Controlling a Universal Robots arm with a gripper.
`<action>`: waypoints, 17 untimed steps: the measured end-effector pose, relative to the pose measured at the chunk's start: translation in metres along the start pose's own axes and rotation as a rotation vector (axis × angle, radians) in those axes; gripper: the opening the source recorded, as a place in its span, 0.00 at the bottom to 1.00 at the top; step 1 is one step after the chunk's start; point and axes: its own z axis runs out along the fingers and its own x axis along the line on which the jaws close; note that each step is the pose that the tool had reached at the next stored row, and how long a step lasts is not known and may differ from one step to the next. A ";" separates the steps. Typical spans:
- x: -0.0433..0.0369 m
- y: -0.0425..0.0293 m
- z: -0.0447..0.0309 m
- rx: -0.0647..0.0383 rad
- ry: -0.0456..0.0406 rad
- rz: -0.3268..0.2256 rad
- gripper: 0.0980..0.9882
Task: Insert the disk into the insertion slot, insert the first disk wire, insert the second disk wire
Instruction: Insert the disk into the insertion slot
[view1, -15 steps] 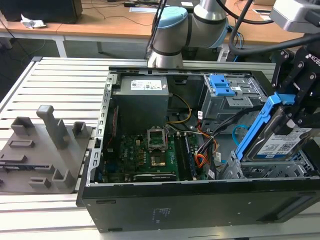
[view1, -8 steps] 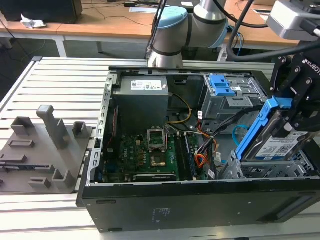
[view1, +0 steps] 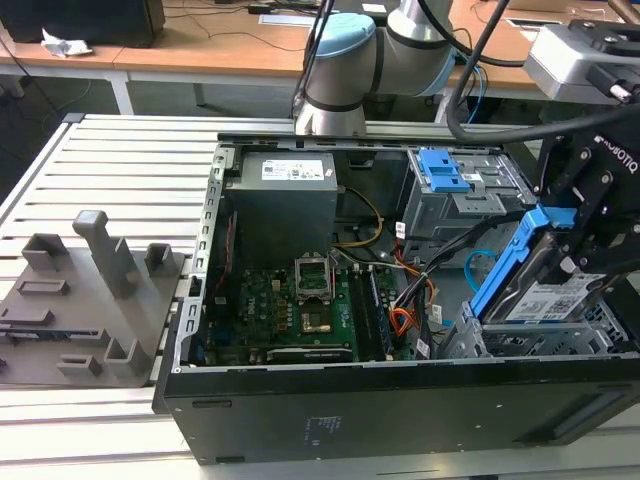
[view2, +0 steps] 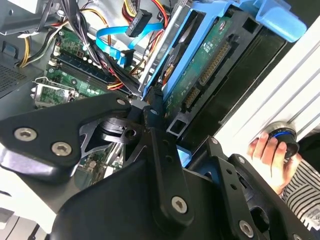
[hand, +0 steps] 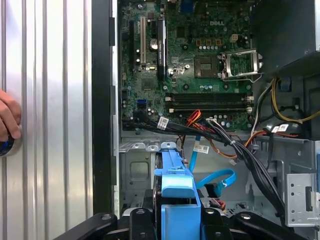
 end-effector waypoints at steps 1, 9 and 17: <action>0.0000 -0.0001 0.0025 0.000 0.0000 0.000 0.30; 0.0000 -0.0002 0.0041 0.000 0.0002 0.000 0.31; 0.0000 -0.0002 0.0042 0.000 0.0001 0.000 0.38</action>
